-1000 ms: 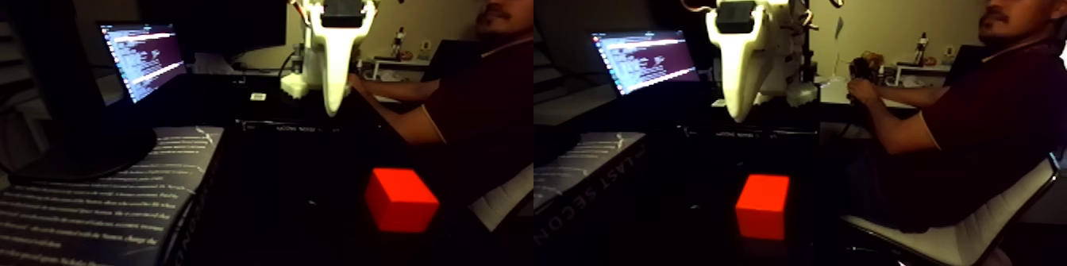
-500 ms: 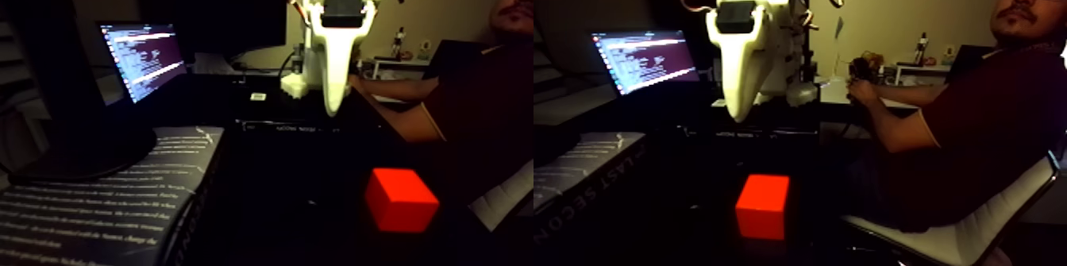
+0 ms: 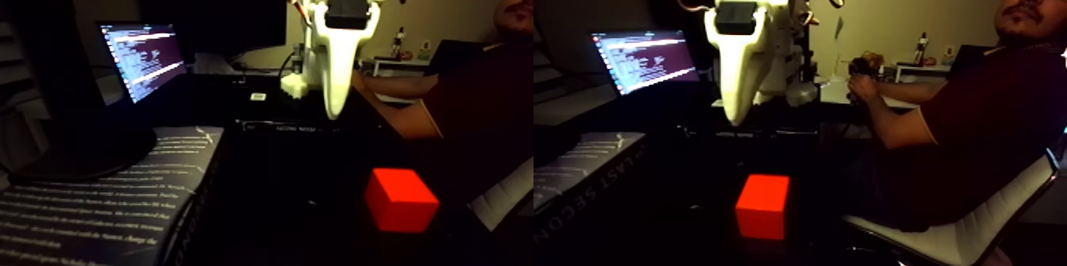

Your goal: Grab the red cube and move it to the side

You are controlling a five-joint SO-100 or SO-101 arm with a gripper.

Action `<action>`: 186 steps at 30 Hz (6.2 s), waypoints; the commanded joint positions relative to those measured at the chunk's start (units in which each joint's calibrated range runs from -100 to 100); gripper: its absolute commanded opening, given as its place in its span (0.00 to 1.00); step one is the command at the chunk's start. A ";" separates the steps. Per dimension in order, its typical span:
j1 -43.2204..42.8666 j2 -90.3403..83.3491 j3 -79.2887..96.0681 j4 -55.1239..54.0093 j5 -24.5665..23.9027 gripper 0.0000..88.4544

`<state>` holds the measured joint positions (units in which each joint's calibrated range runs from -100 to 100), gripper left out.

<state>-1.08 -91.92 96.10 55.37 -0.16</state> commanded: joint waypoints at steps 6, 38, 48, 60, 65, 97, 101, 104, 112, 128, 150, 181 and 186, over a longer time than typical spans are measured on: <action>0.66 13.02 -11.61 -5.96 10.49 0.02; -1.75 58.98 -53.51 15.50 14.54 0.02; -3.00 63.27 -53.51 15.50 8.82 0.02; -2.42 68.23 -54.15 12.71 3.69 0.02; -2.42 69.32 -54.15 10.34 3.48 0.02; 0.75 78.73 -54.24 3.08 -3.00 0.40; 0.75 79.91 -54.51 3.00 -3.16 0.40; 1.16 80.83 -55.05 2.83 -3.05 0.40; 0.83 81.59 -55.69 3.25 -2.14 0.40; -3.00 83.52 -55.78 2.49 -2.24 0.40; -5.33 92.09 -59.05 -1.90 -1.60 0.40; -9.41 97.22 -64.49 -2.16 -2.62 0.40; -9.41 99.15 -66.48 -0.97 -2.68 0.40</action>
<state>-10.27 6.94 32.12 52.75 -2.67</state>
